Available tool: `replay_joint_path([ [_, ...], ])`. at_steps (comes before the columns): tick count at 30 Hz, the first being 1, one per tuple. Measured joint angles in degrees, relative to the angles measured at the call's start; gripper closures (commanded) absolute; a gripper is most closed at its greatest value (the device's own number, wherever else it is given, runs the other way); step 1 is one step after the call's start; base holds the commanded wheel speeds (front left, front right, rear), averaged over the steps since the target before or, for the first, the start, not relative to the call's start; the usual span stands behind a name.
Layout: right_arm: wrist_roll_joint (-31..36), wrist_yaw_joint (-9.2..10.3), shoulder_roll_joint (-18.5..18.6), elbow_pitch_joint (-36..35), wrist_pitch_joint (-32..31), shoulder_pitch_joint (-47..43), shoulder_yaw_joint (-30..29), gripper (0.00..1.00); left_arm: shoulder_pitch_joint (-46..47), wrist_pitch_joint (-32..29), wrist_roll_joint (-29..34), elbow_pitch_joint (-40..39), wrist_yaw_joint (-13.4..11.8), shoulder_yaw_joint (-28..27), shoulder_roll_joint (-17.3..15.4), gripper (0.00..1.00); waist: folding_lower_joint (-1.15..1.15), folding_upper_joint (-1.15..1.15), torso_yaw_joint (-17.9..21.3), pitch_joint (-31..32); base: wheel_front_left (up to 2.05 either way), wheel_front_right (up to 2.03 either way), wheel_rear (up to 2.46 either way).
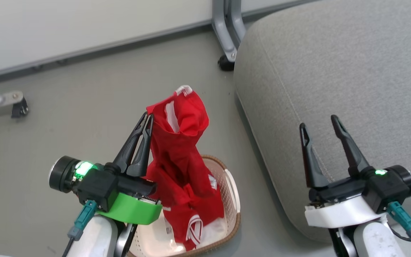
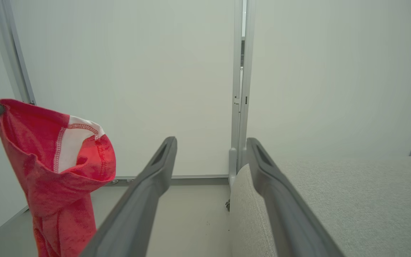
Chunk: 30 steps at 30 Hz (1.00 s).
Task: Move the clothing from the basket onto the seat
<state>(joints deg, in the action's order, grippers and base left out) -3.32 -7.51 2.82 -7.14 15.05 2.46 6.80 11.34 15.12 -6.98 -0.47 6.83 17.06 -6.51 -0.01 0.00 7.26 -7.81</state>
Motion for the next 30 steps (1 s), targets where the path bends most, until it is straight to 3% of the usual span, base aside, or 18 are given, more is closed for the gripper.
replay_joint_path([
  [8,-0.5,0.0,0.0,2.7,0.0,-1.4,5.9,0.0,1.5,0.0,1.2,-2.7,0.3,-0.8,0.8,1.0,0.0,0.0,1.3,5.8,0.0,0.0,0.0],
  [15,-2.1,0.01,0.0,5.0,0.0,-1.4,12.9,0.0,3.2,0.0,1.5,-3.5,0.5,1.6,0.9,1.0,0.0,0.0,2.2,7.6,0.0,0.0,0.0],
  [27,-3.6,0.0,0.0,10.3,0.0,2.9,19.6,0.0,6.2,0.0,0.8,-5.2,0.5,7.1,0.7,1.0,0.0,0.0,-0.1,8.2,0.0,0.0,0.0],
  [30,-0.8,0.01,0.1,13.8,0.0,4.8,21.5,0.0,6.8,0.0,0.5,-5.6,0.5,8.5,0.7,1.0,0.0,0.0,-0.5,8.4,0.0,0.0,0.0],
])
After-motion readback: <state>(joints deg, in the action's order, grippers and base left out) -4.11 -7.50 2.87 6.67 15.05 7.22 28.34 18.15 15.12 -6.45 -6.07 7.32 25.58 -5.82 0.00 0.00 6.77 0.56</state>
